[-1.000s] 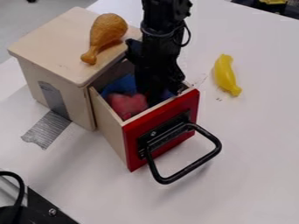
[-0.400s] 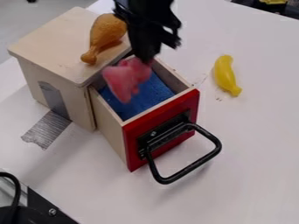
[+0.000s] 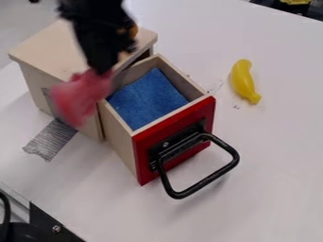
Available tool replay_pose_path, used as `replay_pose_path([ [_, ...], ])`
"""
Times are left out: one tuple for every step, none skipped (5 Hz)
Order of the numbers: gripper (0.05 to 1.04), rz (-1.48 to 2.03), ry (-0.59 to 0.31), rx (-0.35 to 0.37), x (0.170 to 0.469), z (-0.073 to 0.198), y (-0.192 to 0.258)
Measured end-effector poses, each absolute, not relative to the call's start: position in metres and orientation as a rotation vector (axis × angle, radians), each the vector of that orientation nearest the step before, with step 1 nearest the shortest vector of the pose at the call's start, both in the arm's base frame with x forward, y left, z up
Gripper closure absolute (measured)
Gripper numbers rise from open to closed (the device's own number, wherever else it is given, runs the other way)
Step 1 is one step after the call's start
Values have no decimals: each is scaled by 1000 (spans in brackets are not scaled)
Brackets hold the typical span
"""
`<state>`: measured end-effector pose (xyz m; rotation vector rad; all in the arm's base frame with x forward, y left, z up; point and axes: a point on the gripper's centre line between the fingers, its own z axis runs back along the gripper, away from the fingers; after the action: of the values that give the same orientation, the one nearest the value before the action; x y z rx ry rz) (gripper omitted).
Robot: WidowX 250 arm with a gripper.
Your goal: Take out the pink plush toy from the drawer and put it on the left-side of the drawer
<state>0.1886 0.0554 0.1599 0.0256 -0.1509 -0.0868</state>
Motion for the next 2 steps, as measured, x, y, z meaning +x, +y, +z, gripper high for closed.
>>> replay_pose_path([
  [992, -36, -125, 41, 161, 149, 75],
  [822, -35, -120, 62, 160, 140, 80],
])
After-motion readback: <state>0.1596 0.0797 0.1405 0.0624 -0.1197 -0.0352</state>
